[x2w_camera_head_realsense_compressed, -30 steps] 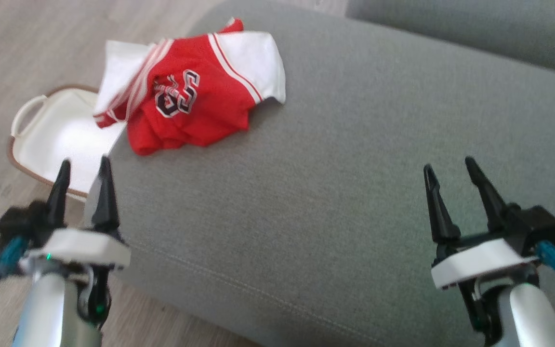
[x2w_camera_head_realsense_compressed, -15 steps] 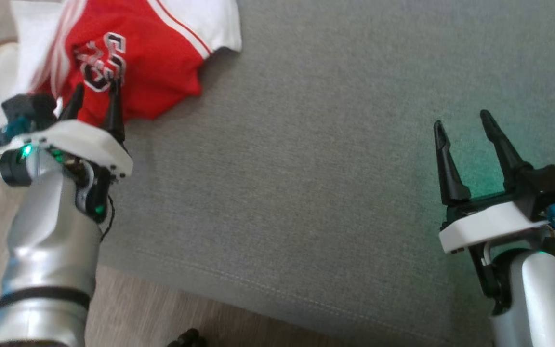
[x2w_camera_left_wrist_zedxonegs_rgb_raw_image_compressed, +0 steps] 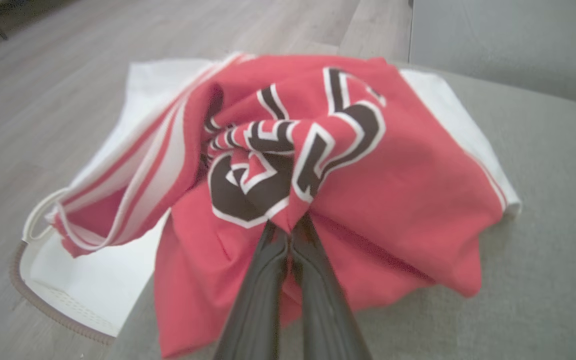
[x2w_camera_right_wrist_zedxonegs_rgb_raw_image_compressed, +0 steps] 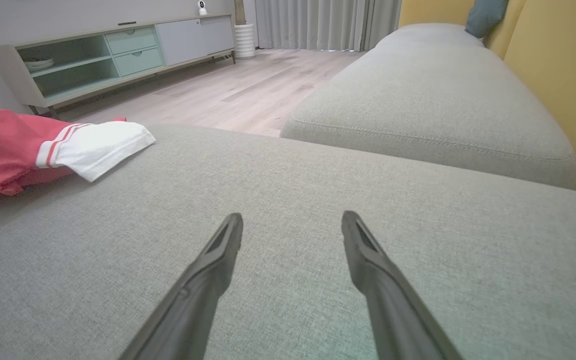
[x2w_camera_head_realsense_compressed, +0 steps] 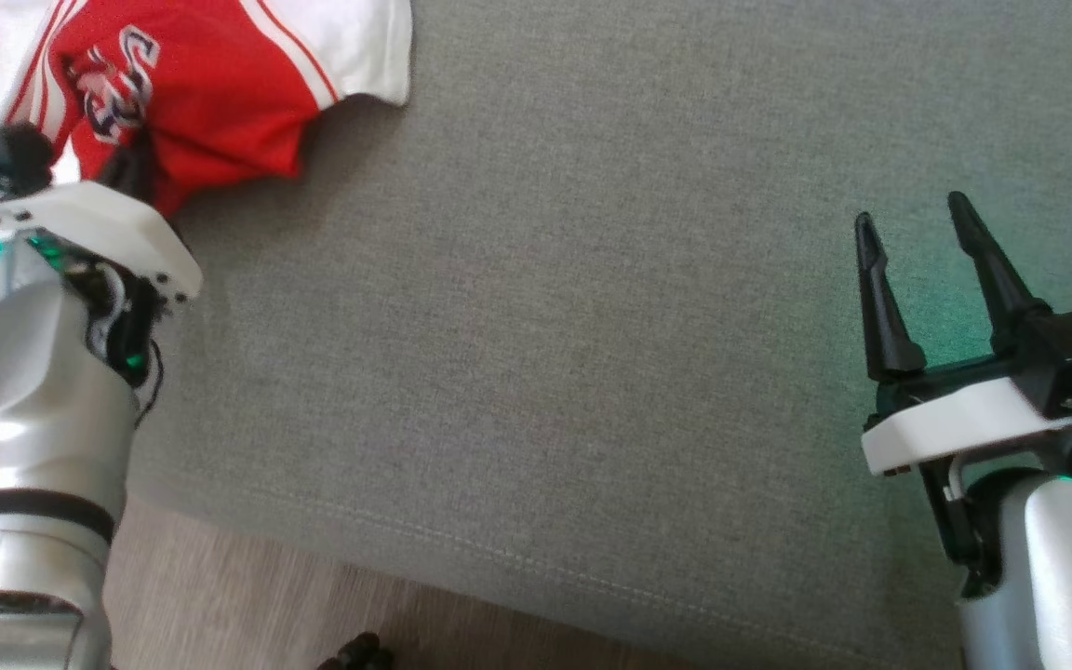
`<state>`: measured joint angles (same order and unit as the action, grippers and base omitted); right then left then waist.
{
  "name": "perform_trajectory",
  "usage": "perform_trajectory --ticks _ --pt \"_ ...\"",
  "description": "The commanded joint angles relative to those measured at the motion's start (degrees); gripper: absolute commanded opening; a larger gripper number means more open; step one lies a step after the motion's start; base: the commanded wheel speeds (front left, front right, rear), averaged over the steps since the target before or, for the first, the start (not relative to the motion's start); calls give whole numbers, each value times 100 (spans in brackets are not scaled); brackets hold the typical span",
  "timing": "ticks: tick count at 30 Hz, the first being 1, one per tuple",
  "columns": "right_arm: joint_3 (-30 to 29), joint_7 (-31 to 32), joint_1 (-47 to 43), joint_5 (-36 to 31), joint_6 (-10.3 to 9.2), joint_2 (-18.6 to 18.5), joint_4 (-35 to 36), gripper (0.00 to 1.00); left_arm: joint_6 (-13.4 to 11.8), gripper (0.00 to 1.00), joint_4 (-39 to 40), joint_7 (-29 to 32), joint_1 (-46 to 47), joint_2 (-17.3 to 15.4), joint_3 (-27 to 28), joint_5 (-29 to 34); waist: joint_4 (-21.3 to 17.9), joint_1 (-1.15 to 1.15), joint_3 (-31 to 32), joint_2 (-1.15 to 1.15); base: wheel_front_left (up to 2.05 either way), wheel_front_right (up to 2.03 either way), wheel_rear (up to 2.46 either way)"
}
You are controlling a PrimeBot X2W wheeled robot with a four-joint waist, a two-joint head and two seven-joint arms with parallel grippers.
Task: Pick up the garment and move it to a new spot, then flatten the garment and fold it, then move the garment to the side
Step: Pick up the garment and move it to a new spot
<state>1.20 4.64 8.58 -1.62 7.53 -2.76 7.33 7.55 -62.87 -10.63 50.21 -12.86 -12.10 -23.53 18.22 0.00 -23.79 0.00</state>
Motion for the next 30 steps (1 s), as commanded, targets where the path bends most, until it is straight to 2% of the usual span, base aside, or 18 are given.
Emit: perform_trajectory --ticks 1,7,15,23,24,30 --pt "109 -2 46 28 -4 -11 227 100 -7 0 137 -133 225 -358 149 -29 17 0 64 0 0 0 0" --pt "0 -131 -104 180 -4 -11 153 100 -81 0 633 -425 183 -551 243 59 37 0 484 0 0 0 0" --pt "-55 -330 -411 514 -4 -11 31 100 -404 0 2648 -435 -819 -699 599 366 -110 0 1272 0 0 0 0" --pt "16 -441 -689 777 -4 -11 -64 100 -619 0 4081 -369 -1909 -670 604 396 -478 0 1773 0 0 0 0" --pt "11 -474 -765 866 -4 -11 -78 100 -644 0 4563 -239 -2196 -651 521 407 -605 0 1844 0 0 0 0" --pt "20 -496 -867 995 -4 -11 -18 100 -571 0 5719 382 -2741 -461 74 349 -1123 0 1744 0 0 0 0"
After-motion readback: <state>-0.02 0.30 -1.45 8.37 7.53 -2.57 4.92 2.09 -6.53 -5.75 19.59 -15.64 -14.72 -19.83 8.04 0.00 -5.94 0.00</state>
